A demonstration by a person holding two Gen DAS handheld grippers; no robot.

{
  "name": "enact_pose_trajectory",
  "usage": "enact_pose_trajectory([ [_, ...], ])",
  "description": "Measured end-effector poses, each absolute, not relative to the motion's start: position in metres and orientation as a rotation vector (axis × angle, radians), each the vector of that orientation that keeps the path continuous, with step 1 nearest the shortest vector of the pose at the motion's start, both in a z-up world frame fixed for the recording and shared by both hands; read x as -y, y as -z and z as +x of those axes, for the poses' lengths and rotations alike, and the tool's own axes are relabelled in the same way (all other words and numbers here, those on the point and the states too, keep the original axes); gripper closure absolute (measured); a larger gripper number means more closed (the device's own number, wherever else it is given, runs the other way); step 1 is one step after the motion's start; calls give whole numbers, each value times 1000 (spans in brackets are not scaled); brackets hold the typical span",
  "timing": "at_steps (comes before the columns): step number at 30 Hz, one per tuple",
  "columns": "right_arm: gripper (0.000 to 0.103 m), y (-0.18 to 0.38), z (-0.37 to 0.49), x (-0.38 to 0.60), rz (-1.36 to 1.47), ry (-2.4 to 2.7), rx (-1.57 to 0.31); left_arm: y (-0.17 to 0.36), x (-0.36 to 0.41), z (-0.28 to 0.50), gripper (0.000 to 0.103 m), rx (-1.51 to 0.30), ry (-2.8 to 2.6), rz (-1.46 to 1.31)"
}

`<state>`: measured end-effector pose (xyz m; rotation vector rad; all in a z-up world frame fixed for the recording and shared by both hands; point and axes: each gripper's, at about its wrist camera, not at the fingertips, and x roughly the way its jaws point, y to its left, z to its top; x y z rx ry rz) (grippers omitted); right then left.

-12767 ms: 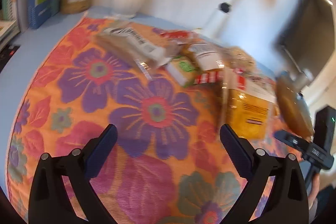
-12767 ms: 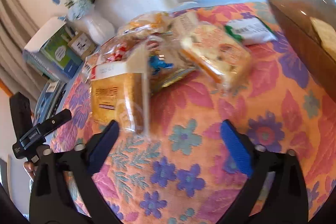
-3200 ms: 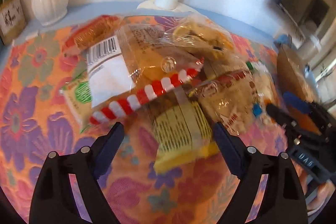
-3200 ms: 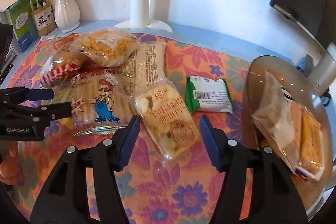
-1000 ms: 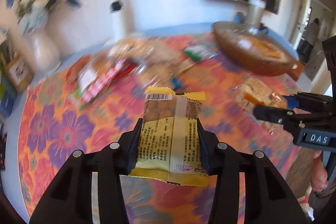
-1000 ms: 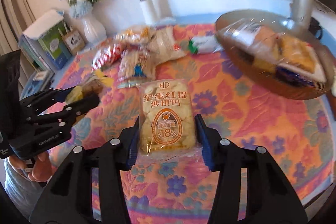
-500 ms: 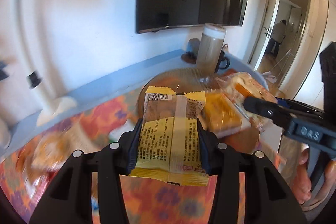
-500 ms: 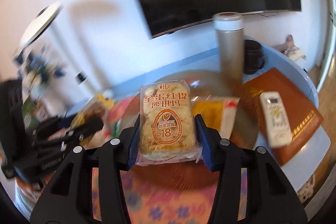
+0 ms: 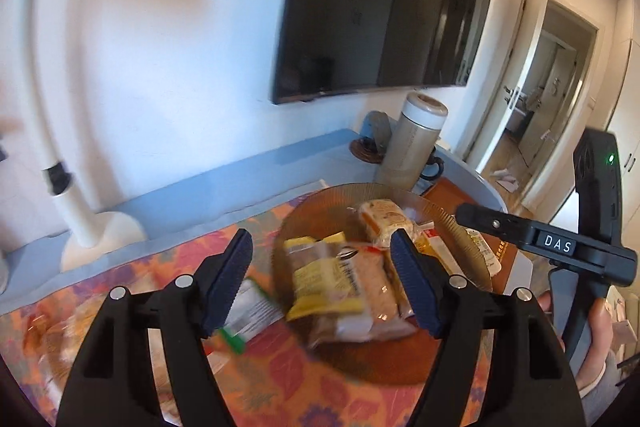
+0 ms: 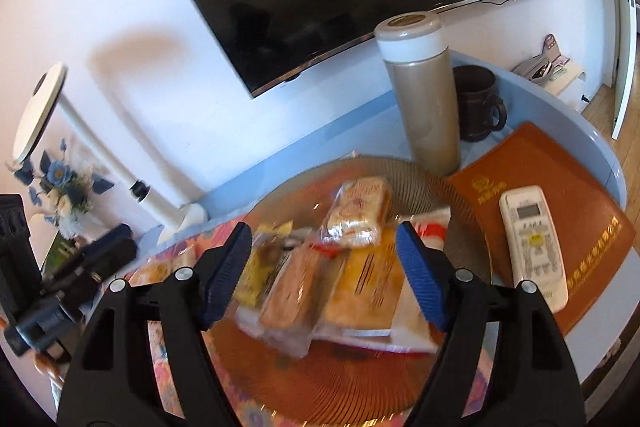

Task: Organize snacks
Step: 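Carry both packs over the amber bowl and open both grippers to drop them, then grasp the barcode bread bag with the left gripper while the right gripper grasps the cartoon-chef bag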

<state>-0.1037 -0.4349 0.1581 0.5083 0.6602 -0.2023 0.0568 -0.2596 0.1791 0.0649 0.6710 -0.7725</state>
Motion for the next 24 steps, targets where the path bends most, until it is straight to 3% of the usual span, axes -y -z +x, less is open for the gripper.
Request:
enact_pose_trajectory([
  [12, 27, -161, -103, 281, 328, -66, -711, -200, 102, -7, 32, -600, 630, -11],
  [24, 27, -55, -76, 180, 140, -100, -830, -77, -22, -3, 31, -827, 353, -82],
])
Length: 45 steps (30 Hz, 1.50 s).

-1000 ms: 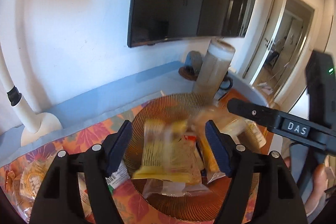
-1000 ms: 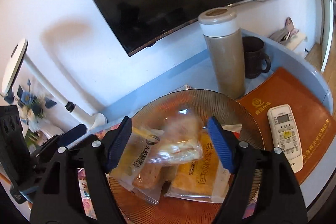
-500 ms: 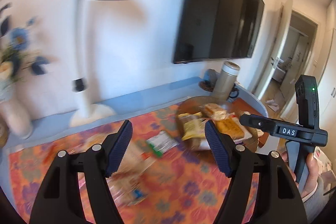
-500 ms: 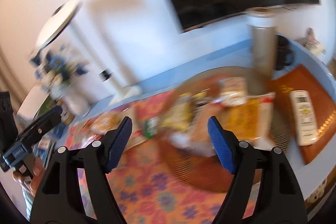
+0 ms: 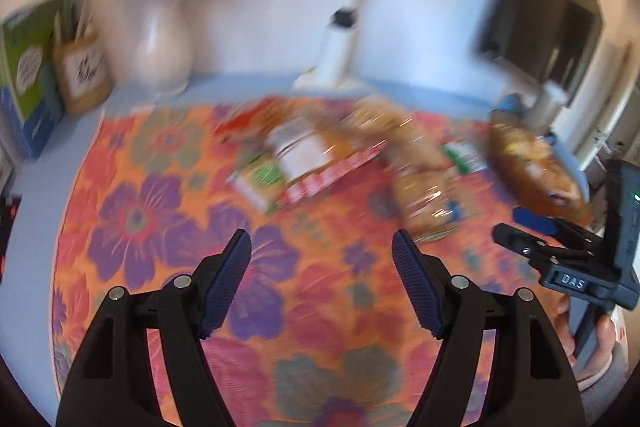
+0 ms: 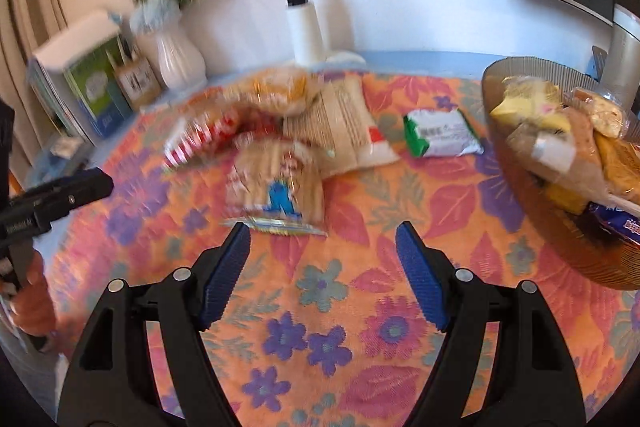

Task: Organize snacks
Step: 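Grasp the barcode bread bag with the left gripper while the right gripper grasps the cartoon-chef bag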

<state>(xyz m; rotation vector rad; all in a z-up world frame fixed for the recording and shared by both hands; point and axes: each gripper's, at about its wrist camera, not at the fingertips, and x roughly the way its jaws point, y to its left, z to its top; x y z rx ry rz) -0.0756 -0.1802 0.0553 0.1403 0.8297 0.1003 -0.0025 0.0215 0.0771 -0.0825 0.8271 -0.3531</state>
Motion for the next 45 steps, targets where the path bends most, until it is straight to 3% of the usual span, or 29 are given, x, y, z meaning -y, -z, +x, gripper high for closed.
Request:
enact_pose_trajectory([
  [4, 26, -41, -71, 187, 167, -76, -865, -48, -35, 7, 31, -856, 331, -135],
  [7, 18, -39, -70, 191, 190, -88, -868, -26, -38, 13, 32, -904, 297, -170],
  [8, 17, -39, -69, 191, 191, -88, -869, -25, -41, 14, 33, -915, 296, -185],
  [11, 16, -39, -70, 187, 168, -85, -868, -34, -52, 6, 20, -831, 284, -234],
  [15, 10, -42, -75, 181, 132, -73, -850, -31, -62, 7, 19, -831, 284, -289],
  [21, 10, -40, -66, 180, 139, -78, -903, -32, -61, 7, 19, -838, 256, -266],
  [26, 9, -49, -48, 175, 250, -137, -972, -68, -50, 14, 19, -897, 296, -222],
  [29, 9, -52, -28, 169, 285, -110, -991, -101, -47, 33, 8, -899, 394, -303],
  [36, 9, -38, -16, 155, 228, -14, -880, -90, -15, 111, 10, -953, 343, -372],
  [41, 9, -38, -19, 156, 220, -18, -860, -57, 0, 141, 29, -1015, 323, -362],
  [45, 9, -37, -16, 146, 164, -12, -868, -48, 10, 150, 29, -1014, 301, -325],
])
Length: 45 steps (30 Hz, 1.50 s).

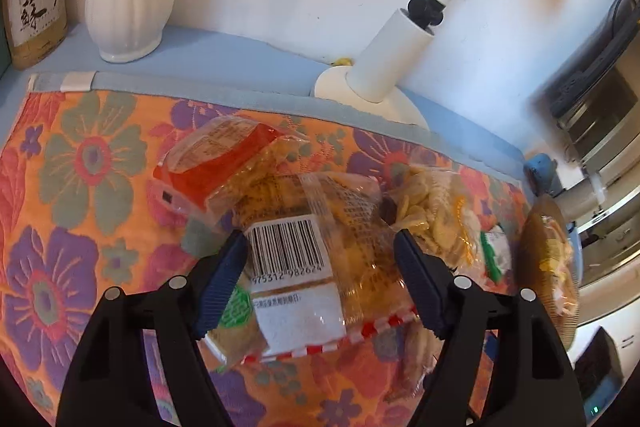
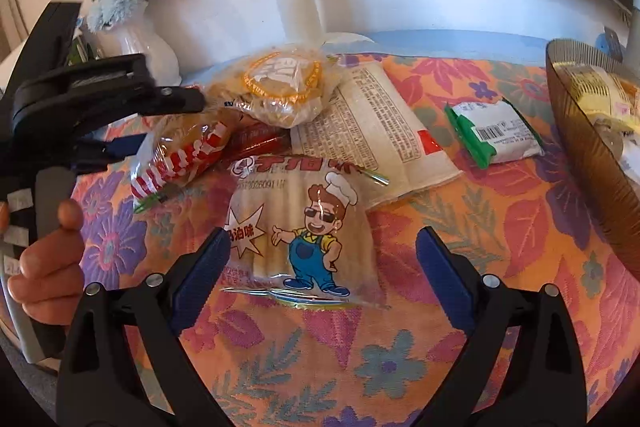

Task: Organize snacks
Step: 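Grasp the barcode bread bag with the left gripper while the right gripper grasps the cartoon-chef bag, then carry both bags to the amber bowl and release them inside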

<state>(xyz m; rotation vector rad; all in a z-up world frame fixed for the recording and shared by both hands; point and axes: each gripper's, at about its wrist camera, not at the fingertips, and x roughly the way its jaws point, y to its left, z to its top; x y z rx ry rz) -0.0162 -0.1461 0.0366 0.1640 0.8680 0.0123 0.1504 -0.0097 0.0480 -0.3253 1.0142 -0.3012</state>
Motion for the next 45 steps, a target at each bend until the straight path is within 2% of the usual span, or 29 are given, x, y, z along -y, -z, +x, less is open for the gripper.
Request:
enact_pose_trajectory([
  [4, 11, -35, -13, 136, 119, -3, -876, -42, 21, 154, 29, -1020, 292, -283],
  [5, 18, -35, -13, 135, 117, -11, -876, -42, 26, 154, 30, -1013, 282, -254],
  [6, 28, -35, -14, 135, 117, -21, -875, -43, 28, 153, 37, -1006, 277, -234],
  [9, 35, -40, -20, 135, 103, -17, -845, -50, 35, 143, 47, -976, 262, -162],
  [15, 41, -42, -29, 140, 138, -49, -842, -71, 24, 102, 50, -946, 309, -133],
  [22, 42, -49, -93, 173, 343, -149, -848, -80, -3, 11, 50, -945, 435, -115],
  [29, 41, -57, -146, 172, 218, -139, -895, -51, 0, -48, 50, -1004, 521, -106],
  [32, 42, -51, -156, 172, 168, -91, -914, -43, 11, -61, 49, -970, 506, -33],
  [35, 41, -49, -158, 176, 181, -88, -918, -45, 19, -68, 41, -947, 463, 35],
  [38, 24, -46, -156, 176, 175, -67, -940, -46, 24, -72, 33, -922, 430, 100],
  [41, 21, -41, -152, 176, 212, -92, -961, -40, 22, -73, 21, -936, 410, 94],
  [44, 21, -34, -140, 171, 239, -73, -1003, -34, 18, -70, 21, -956, 426, 39],
  [45, 20, -31, -136, 168, 231, -50, -1015, -31, 17, -68, 24, -965, 432, 17],
])
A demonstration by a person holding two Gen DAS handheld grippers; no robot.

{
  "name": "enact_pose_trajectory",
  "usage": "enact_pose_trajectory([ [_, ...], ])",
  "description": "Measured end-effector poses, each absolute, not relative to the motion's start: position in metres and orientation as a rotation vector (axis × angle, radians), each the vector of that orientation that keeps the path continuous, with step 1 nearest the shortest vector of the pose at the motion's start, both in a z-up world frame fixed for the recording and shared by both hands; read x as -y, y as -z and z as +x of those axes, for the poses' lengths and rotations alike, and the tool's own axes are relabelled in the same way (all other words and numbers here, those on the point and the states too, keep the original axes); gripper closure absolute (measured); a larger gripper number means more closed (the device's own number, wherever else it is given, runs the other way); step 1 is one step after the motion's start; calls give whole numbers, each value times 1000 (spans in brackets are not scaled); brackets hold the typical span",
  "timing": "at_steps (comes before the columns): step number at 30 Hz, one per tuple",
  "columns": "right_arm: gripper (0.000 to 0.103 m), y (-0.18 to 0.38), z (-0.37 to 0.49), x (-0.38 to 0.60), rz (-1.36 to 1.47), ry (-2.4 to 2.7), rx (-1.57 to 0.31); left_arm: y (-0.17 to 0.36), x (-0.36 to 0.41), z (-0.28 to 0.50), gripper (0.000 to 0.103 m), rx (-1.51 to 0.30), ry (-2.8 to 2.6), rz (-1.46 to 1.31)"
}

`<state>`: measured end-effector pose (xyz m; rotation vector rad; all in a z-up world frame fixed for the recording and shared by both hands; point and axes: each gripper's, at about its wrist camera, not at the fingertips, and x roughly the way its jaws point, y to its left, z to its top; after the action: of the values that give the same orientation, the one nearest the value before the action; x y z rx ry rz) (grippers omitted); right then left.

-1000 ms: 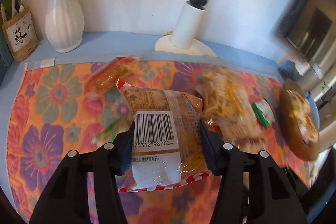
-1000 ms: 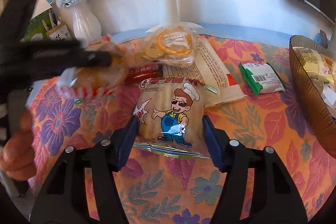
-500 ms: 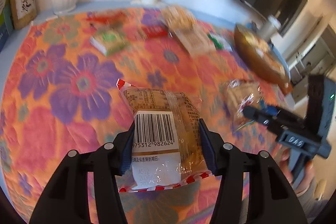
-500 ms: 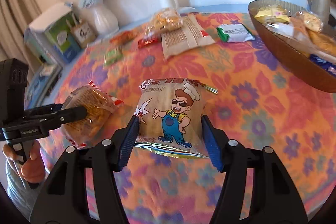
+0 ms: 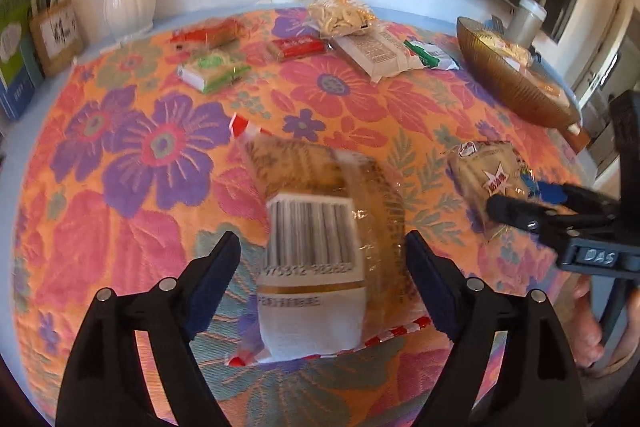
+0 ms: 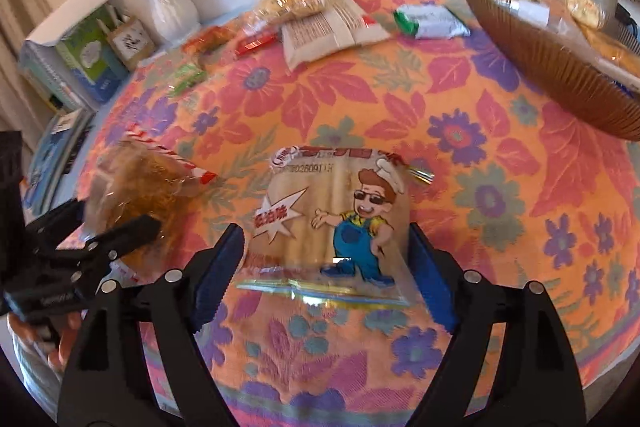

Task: Organize snacks
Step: 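Carry both bags to the amber bowl and release them inside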

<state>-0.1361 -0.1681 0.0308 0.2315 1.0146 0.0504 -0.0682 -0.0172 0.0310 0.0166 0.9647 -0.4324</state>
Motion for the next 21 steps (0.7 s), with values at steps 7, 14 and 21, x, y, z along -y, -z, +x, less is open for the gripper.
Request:
enact_pose_trajectory([
  [7, 36, -36, -143, 156, 153, -49, -965, -34, 28, -75, 49, -942, 475, -1],
  [14, 38, -79, -162, 186, 230, -64, -838, -66, 44, -74, 50, -887, 544, -40],
  [21, 38, -136, -173, 272, 288, 87, -668, -121, 107, -46, 50, -820, 679, 1],
])
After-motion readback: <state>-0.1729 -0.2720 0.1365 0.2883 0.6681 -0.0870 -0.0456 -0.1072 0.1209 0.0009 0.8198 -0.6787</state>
